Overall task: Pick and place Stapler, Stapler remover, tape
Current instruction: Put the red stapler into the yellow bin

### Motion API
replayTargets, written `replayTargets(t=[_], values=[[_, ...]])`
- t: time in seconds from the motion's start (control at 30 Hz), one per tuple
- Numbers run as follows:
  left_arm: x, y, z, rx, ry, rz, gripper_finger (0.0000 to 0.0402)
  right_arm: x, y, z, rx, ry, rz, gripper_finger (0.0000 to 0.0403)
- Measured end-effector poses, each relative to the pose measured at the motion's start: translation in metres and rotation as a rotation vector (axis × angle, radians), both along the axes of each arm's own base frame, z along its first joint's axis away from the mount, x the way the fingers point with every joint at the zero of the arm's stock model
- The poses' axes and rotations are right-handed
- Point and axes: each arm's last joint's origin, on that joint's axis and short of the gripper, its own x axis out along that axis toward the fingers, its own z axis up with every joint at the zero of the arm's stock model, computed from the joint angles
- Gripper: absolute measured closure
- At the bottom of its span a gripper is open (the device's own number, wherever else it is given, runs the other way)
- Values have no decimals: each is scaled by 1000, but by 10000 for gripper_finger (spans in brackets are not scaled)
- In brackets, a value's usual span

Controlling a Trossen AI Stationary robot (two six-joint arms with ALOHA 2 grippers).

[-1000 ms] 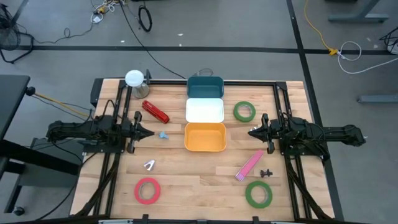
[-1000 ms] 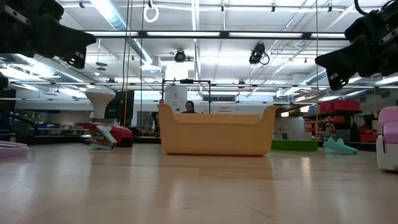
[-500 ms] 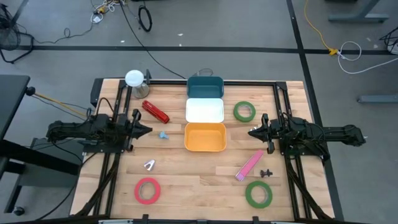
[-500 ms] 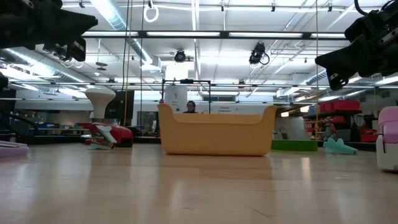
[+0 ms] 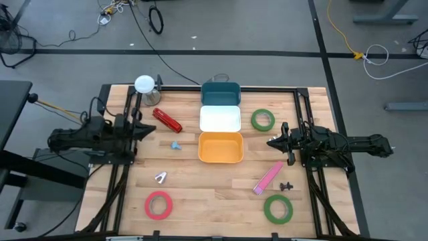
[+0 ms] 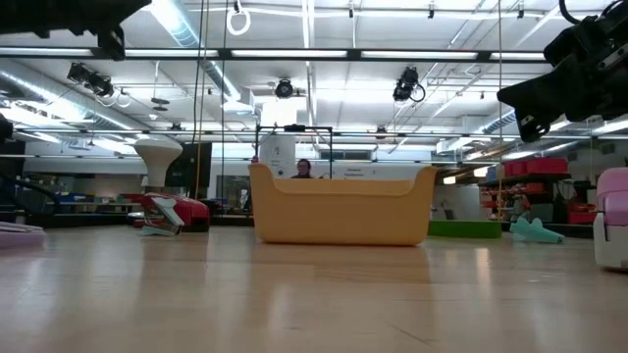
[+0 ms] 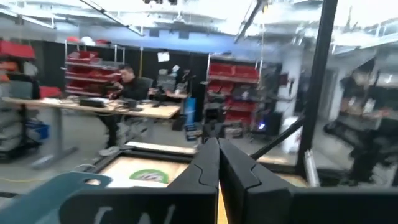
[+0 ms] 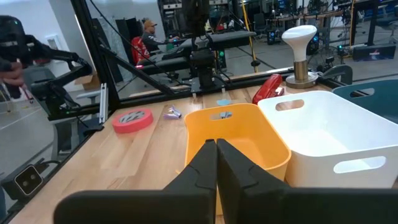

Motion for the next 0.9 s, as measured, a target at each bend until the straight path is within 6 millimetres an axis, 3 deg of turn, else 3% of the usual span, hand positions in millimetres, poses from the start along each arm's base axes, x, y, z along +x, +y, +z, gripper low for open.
replayTargets(t=[0.2,0.5,0.9], values=[[2,1,32,35,82,38,399,0,0,0,0,-1,0,396],[20,0,75,89,134,45,399,0,0,0,0,0,0,396],[52,-1,101,144,201,52,399,0,0,0,0,0,0,396]])
